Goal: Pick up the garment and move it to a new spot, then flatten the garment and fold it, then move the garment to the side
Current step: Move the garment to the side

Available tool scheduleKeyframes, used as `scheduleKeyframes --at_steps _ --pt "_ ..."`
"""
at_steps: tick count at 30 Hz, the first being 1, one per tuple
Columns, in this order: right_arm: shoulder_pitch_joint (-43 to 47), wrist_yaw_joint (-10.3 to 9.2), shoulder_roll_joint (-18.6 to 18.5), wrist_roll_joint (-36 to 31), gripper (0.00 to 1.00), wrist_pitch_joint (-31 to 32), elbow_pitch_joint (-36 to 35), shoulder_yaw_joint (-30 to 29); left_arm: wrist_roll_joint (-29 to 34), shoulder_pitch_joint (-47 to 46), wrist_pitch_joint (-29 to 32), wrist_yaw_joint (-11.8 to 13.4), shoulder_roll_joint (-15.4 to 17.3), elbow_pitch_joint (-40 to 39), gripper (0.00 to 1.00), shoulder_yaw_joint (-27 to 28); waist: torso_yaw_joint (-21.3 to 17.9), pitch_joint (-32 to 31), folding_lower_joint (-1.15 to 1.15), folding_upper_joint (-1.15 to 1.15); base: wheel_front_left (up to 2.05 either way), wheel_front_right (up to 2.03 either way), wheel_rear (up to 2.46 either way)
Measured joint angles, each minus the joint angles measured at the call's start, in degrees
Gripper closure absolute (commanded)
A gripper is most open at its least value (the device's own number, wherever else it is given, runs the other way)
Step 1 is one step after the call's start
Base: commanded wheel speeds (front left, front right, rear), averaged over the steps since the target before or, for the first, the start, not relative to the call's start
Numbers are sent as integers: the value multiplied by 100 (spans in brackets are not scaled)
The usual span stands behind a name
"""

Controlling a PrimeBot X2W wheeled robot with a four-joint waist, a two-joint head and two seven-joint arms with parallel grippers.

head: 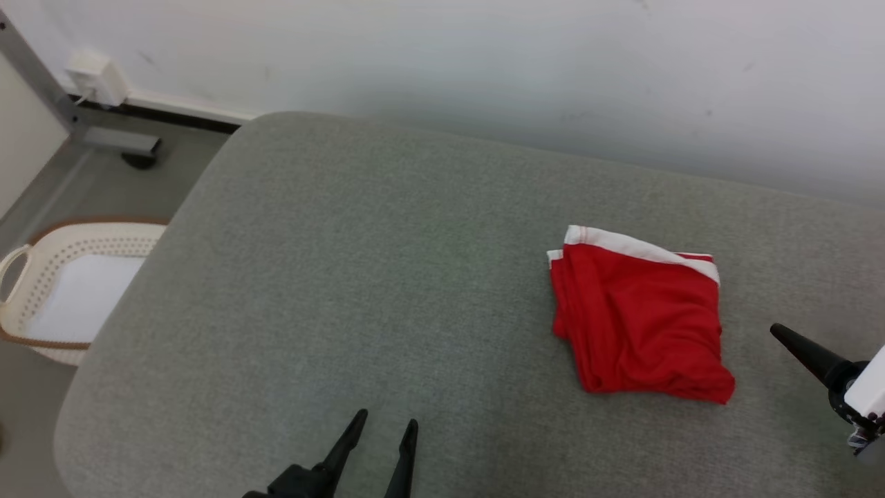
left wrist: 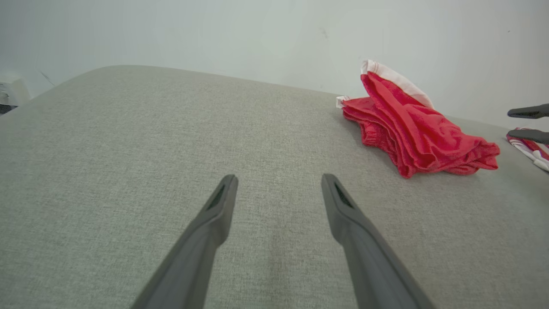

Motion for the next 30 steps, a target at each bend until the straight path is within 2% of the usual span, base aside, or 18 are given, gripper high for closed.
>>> scheduleKeyframes --at_steps 7,13,14,15,17,21,26,30 --pt "-495 0 267 -364 0 512 521 -118 -164 -199 0 151 -1 7 0 -278 564 412 0 0 0 0 0" --pt "-713 3 521 -653 0 700 643 -108 -229 -230 0 216 -2 36 0 -396 827 566 0 0 0 0 0" --pt "-733 3 570 -684 53 662 623 -119 -272 -230 0 229 -3 35 0 -401 834 575 0 0 0 0 0" --pt "-746 3 634 -706 100 589 610 -133 -305 -230 0 270 -3 33 0 -403 828 575 0 0 0 0 0" --pt "-759 2 723 -753 100 568 554 -119 -328 -230 0 296 -3 26 0 -404 781 556 0 0 0 0 0" --pt "-762 2 617 -965 100 575 347 -7 -354 -205 0 339 -4 33 0 -352 567 472 0 0 0 0 0" --pt "-818 2 252 -1277 100 831 -67 109 -352 -160 0 330 -4 21 0 -282 97 327 0 0 0 0 0" --pt "-882 1 -197 -1594 100 1285 -375 53 -345 -188 0 305 -4 -8 0 -282 -346 238 0 0 0 0 0"
